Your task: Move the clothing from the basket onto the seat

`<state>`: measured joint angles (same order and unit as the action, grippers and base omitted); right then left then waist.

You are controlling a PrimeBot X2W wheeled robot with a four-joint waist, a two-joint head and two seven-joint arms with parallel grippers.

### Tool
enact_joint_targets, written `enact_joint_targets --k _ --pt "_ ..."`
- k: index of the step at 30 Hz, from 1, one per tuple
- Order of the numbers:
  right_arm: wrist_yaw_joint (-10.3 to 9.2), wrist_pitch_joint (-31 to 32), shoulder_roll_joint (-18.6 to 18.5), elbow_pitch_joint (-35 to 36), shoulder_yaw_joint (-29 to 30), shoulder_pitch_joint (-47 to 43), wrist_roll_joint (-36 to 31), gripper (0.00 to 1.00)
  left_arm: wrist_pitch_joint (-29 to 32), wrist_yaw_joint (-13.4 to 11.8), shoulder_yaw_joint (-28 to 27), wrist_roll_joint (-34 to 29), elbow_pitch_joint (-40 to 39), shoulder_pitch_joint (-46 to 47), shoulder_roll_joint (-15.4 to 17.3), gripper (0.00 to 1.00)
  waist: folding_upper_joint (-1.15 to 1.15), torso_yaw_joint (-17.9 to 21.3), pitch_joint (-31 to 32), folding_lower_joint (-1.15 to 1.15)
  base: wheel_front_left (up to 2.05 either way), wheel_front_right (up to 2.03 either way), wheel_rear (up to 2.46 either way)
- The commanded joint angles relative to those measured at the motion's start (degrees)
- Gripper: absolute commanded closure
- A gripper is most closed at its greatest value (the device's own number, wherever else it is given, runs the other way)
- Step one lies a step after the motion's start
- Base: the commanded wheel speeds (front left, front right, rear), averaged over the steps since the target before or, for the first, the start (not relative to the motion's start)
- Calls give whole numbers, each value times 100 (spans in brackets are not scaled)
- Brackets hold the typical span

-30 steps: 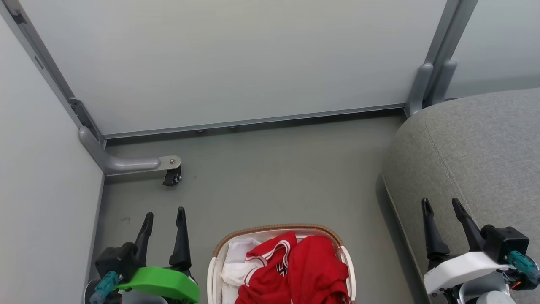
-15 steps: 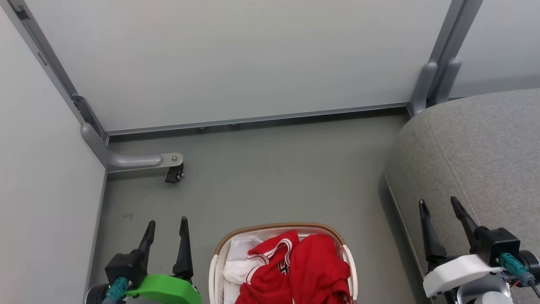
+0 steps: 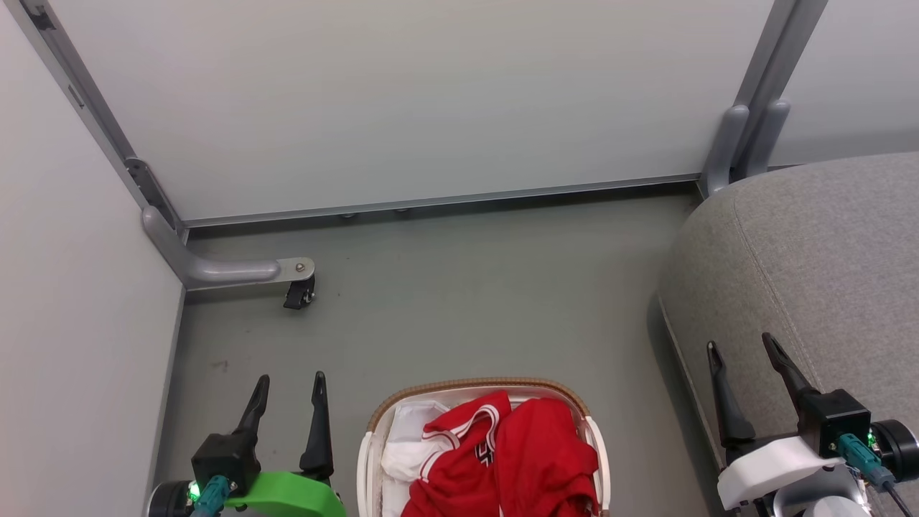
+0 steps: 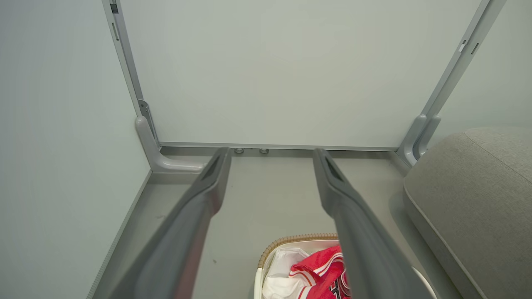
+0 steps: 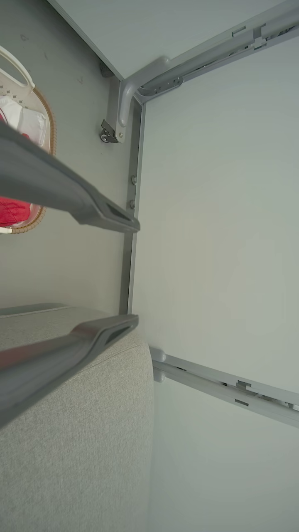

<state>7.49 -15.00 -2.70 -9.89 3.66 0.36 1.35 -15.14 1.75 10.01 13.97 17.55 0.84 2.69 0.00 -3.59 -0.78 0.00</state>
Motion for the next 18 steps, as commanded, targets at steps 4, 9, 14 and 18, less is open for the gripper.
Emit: enact_joint_targets --k 4,9,14,18 --pt "-1 -28 -34 8 10 -77 6 0 -2 -2 4 -3 33 -57 36 0 0 5 4 0 0 0 0" --pt "-1 -28 -34 8 17 -75 15 0 -2 13 2 -2 44 -41 36 0 0 4 9 0 0 0 0" --pt "-1 -28 -33 17 32 -69 51 0 -2 15 -1 -13 51 -34 36 0 0 2 7 0 0 0 0" --pt "-1 -28 -34 27 31 -61 63 0 -2 9 -3 -21 33 -36 36 0 0 7 -3 0 0 0 0"
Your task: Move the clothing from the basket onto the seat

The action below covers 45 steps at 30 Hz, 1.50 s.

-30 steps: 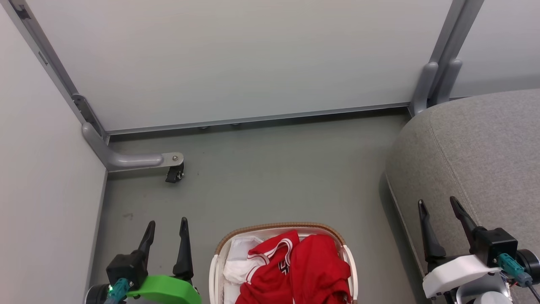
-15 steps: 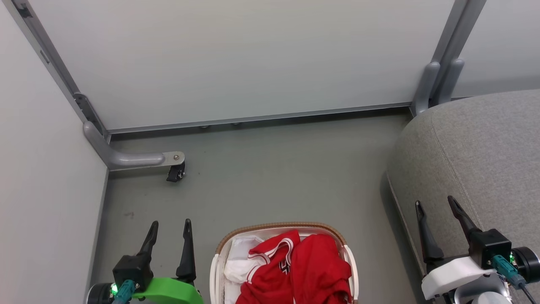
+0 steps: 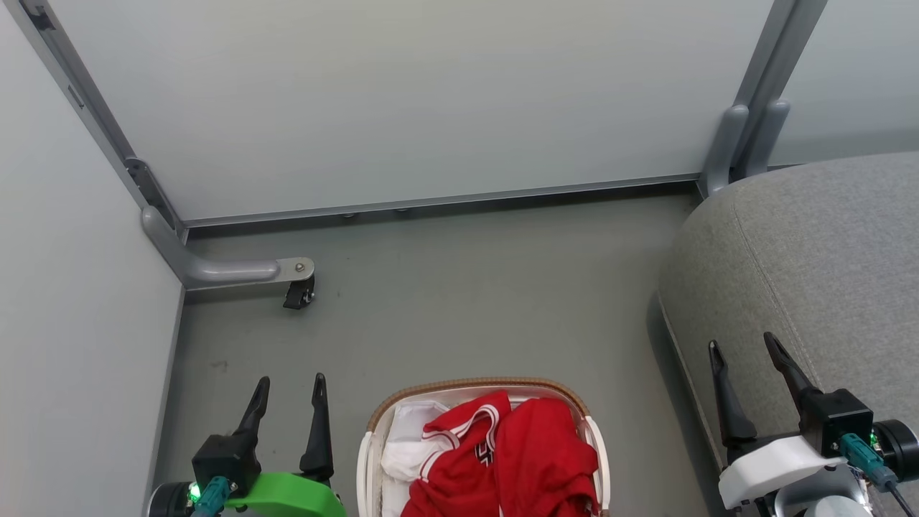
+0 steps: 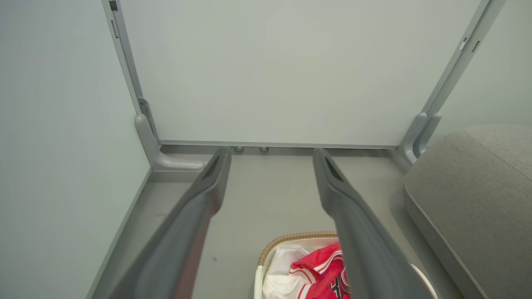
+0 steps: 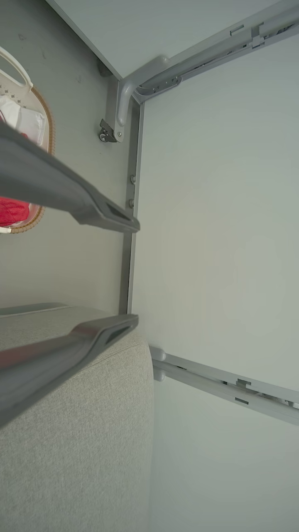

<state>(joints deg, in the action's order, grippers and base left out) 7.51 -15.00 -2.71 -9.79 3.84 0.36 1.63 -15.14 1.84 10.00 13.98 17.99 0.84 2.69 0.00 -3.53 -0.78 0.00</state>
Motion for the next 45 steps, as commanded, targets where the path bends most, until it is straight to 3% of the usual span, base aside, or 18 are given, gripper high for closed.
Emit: enact_joint_targets --k 1,9,20,34,45 --pt "-4 -28 -32 21 15 -57 38 0 -2 0 2 -22 -16 -39 36 0 0 4 -8 0 0 0 0" --pt "-4 -28 -32 114 47 44 14 0 -1 20 93 -73 -38 55 35 0 0 74 -172 0 0 0 0" --pt "-4 -27 -31 358 154 629 46 0 0 197 828 -279 235 812 34 0 0 391 -1250 0 0 0 0" --pt "-4 -28 -26 610 11 1632 269 0 1 391 2549 -331 1978 2588 38 0 0 1175 -3133 0 0 0 0" --pt "-4 -27 -23 844 -293 2178 614 0 0 508 3648 -313 3341 3556 39 0 0 1708 -4090 0 0 0 0"
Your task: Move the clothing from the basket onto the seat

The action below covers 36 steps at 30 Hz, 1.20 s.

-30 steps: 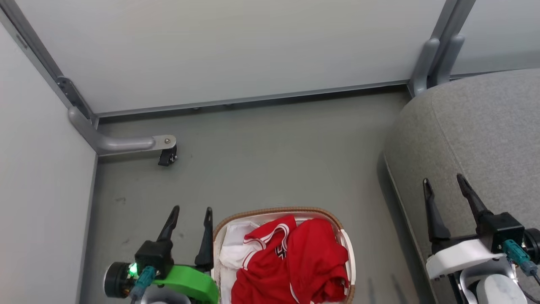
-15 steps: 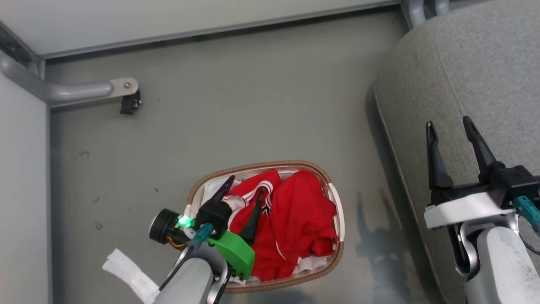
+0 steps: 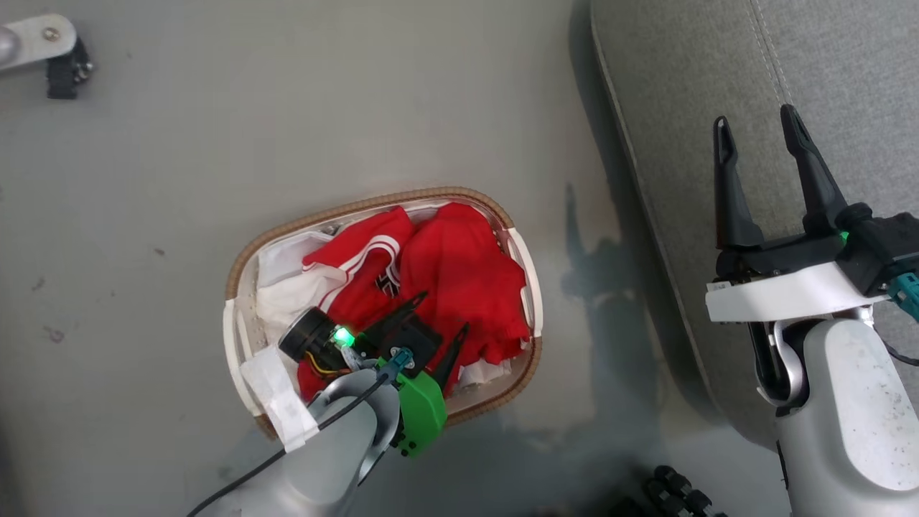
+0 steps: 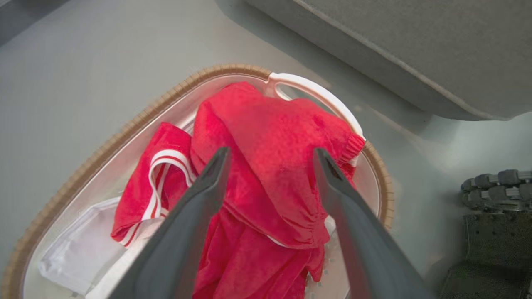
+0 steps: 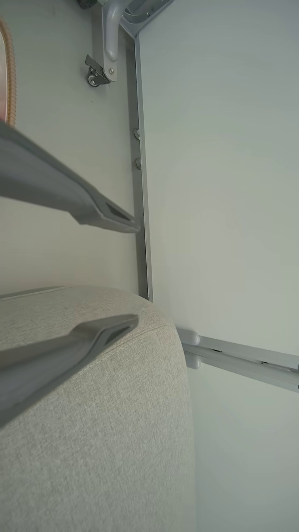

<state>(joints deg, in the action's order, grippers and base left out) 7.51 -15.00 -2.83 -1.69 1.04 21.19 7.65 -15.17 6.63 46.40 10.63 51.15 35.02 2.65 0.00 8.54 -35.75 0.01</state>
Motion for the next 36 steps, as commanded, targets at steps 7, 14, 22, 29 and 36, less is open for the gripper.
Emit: enact_joint_targets --k 7,14,22,29,36 --pt "-4 -28 -11 189 -159 284 191 0 3 -31 266 54 437 529 44 0 0 717 -1045 -1 0 0 0" --pt "-4 -28 -11 225 -321 387 362 0 3 -211 388 85 933 805 40 0 0 878 -1276 -1 0 0 0" --pt "-4 -28 -12 271 -491 493 487 0 123 -362 391 343 1510 1095 40 0 0 1048 -1404 -1 0 0 0" --pt "-4 -28 -13 215 -463 421 460 0 211 -300 491 605 1531 1142 39 100 0 1057 -1335 -1 0 0 0" --pt "-4 -28 -13 69 -406 350 380 0 43 -360 609 895 1245 886 37 100 0 865 -1011 -1 0 0 0"
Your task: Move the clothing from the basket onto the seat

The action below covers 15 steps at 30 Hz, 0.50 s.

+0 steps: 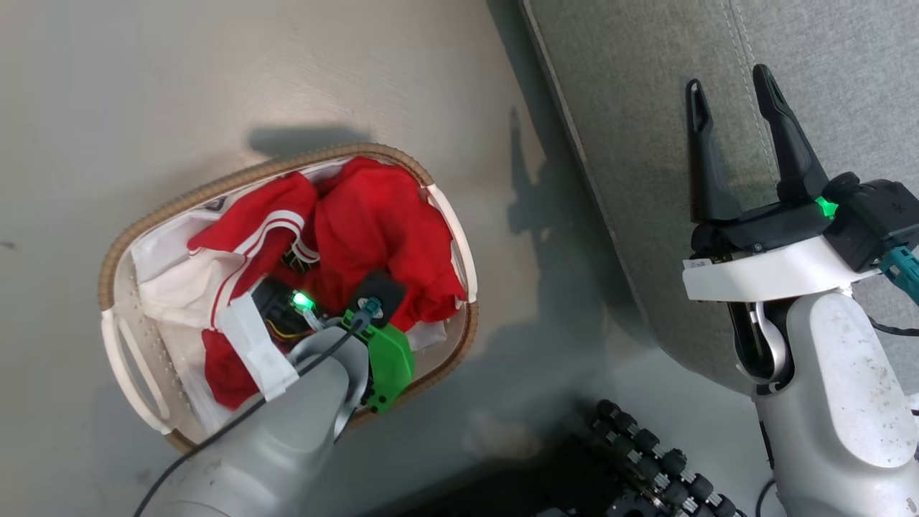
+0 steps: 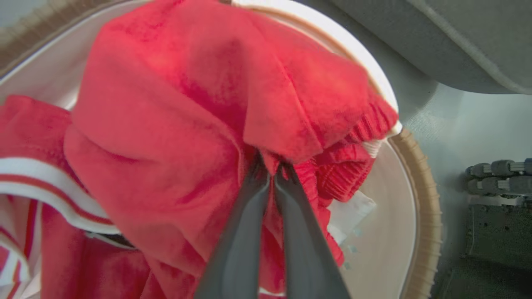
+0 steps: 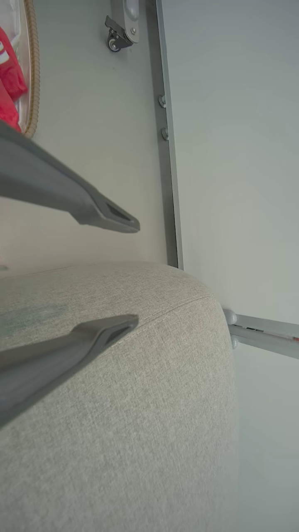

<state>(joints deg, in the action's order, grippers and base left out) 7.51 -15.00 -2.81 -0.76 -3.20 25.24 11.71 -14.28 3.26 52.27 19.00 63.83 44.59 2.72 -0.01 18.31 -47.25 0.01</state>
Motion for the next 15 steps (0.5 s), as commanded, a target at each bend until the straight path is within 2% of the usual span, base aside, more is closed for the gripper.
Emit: enact_joint_targets --k 1,6,9,15 --pt "-4 -28 -16 -36 29 -64 -45 0 -54 -29 45 68 -63 -98 31 100 1 -148 198 -1 0 0 0" --pt "-4 -28 -16 -111 130 -149 -190 0 -97 -110 54 157 -425 -292 26 100 1 -386 598 -1 0 0 0" --pt "-4 -28 -17 -169 194 -228 -293 0 -93 -141 -121 232 -766 -408 34 100 1 -535 871 -1 0 0 0" --pt "-4 -27 -19 -306 281 -469 -518 0 -88 -94 -446 95 -1472 -767 226 100 1 -803 1505 -1 0 0 0"
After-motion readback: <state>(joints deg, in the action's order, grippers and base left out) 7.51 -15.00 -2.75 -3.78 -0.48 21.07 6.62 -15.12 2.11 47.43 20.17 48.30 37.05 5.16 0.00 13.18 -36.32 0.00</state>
